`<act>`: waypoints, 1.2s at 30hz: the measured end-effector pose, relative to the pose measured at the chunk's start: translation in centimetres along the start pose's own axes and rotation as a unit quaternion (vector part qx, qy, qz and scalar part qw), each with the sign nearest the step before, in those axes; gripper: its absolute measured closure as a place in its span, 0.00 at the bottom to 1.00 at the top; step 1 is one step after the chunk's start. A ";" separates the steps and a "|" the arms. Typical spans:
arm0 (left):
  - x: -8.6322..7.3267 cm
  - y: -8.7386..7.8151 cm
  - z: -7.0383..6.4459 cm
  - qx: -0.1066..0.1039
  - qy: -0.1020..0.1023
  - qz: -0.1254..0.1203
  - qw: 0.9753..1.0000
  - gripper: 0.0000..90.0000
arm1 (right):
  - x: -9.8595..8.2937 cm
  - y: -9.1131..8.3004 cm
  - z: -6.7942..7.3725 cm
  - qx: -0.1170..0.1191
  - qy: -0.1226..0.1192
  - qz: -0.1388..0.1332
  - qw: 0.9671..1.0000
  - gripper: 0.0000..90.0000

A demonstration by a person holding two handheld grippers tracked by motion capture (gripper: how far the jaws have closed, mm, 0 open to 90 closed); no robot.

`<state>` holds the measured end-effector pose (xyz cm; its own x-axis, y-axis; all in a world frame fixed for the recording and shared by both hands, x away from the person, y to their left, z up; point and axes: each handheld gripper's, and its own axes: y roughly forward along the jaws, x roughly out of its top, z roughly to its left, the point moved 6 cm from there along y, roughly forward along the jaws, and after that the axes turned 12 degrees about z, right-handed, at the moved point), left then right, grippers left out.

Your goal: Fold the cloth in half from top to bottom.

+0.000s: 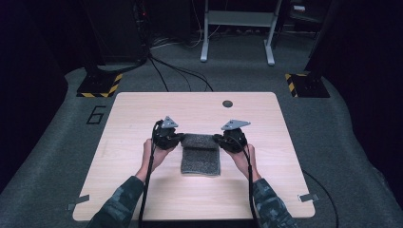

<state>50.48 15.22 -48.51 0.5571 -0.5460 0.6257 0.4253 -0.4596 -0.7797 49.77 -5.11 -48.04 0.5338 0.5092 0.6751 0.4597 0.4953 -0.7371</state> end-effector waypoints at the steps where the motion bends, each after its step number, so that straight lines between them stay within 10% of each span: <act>1: -0.2 0.1 -0.2 -0.004 -0.002 0.001 1.000 0.96 | -0.2 0.0 0.1 0.001 -0.004 0.000 1.000 0.95; 24: -4.1 1.4 -2.7 -0.049 -0.005 0.031 0.998 0.86 | -4.6 0.2 2.3 0.021 -0.015 0.026 0.999 0.92; 29: -5.1 0.8 -3.2 -0.065 -0.016 0.048 0.997 0.57 | -6.0 -0.1 3.0 0.035 -0.030 0.046 0.998 0.64; 36: -4.8 -1.9 -3.3 -0.047 -0.023 0.016 0.998 0.36 | -5.7 -2.2 2.8 0.054 -0.015 0.005 0.998 0.36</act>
<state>44.63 16.40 -49.91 0.6030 -0.5292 0.5970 0.3389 -0.5076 -0.7922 43.71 -7.13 -50.17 0.5165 0.5348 0.6688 0.3740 0.5617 -0.7380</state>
